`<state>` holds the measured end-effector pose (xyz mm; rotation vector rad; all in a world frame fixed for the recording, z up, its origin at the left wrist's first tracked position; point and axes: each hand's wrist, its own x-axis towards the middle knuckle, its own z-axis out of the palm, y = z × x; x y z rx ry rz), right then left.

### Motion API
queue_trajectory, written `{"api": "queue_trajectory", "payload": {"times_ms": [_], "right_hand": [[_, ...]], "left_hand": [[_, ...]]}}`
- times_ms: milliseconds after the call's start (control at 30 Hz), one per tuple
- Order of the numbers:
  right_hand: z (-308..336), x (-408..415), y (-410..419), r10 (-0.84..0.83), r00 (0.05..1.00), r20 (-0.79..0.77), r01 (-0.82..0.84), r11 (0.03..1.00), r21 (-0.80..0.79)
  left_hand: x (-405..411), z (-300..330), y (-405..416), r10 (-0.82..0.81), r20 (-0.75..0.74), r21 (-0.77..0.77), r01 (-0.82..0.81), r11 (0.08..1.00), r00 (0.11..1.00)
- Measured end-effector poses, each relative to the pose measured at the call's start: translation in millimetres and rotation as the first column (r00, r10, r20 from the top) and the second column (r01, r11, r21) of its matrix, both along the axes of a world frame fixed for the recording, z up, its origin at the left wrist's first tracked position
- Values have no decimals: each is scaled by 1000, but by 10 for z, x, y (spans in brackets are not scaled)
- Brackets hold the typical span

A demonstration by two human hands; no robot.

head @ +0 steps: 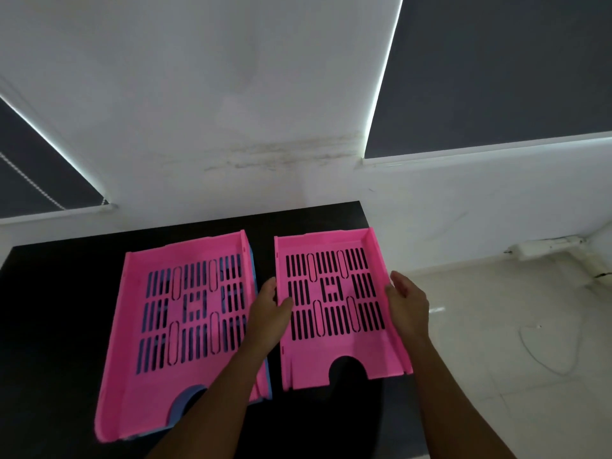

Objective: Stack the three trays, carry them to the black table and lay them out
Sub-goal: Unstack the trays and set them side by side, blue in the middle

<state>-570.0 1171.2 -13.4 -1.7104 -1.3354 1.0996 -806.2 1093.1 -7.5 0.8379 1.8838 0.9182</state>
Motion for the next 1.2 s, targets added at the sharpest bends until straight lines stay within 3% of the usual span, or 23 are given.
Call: {"api": "queue_trajectory", "payload": {"times_ms": [233,533,833,1000,1200], "right_hand": [[146,-447,-175,28,999,-17,-27,999,25],[199,-1311,-567,198,980,-5,-198,980,33],[106,-1970,-967,277,960,-49,-279,958,-62],[22,-2099,-1150,331,943,-36,-333,931,-149],[27,-2179,-1330,369,928,46,-362,925,-115]], "left_hand": [[-272,244,-169,41,12,104,-42,994,999],[-996,351,-675,141,-34,205,-131,970,989],[-1794,215,-1361,247,-207,254,-192,948,947],[-2046,101,-1556,267,-129,193,-239,951,955],[-2210,-39,-1628,233,24,62,-234,970,972]]}}
